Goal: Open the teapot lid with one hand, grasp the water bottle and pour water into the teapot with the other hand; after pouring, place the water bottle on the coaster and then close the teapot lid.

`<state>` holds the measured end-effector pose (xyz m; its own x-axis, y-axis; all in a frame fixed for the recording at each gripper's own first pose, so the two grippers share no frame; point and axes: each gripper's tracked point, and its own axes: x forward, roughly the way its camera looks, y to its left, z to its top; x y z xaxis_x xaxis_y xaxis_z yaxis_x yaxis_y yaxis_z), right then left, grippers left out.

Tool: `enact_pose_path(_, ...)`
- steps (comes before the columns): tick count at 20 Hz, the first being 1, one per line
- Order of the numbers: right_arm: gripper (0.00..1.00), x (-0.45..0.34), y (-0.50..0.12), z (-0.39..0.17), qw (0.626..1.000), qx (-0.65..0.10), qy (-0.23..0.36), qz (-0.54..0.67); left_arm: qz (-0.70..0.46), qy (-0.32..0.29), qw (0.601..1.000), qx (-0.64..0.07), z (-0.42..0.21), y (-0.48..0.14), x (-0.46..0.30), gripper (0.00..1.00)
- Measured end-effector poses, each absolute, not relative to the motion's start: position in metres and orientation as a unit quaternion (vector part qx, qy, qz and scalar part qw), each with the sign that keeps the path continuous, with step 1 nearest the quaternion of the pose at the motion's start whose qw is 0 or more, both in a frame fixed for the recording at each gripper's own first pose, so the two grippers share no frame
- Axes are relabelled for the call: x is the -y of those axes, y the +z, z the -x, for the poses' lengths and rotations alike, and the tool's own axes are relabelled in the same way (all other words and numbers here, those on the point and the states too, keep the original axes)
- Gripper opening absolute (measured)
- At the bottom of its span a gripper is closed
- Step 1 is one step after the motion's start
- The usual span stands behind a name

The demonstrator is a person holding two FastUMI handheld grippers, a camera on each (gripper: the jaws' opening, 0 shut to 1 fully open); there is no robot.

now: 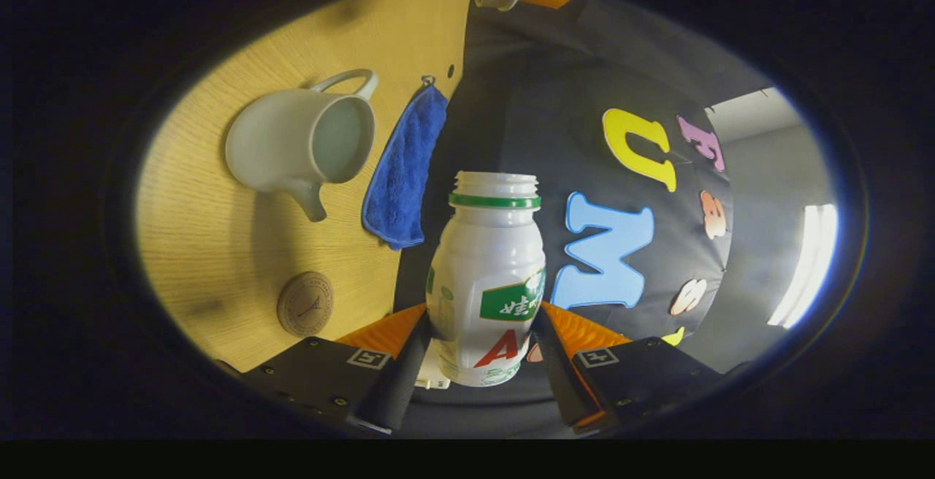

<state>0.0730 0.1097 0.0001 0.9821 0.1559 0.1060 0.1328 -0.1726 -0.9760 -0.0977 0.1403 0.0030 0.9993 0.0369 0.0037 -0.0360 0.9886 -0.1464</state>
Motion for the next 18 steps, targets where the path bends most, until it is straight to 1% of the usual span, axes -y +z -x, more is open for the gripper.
enact_pose_path(4,0.77,-0.113,0.007,-0.075,0.62,0.105,0.009,0.778,0.074,0.018,0.997,0.001,0.096,0.001,-0.14,0.1)
enact_pose_path(18,0.77,-0.111,0.023,-0.082,0.596,0.116,0.007,0.795,0.074,0.016,0.997,-0.005,0.096,-0.003,-0.14,0.1)
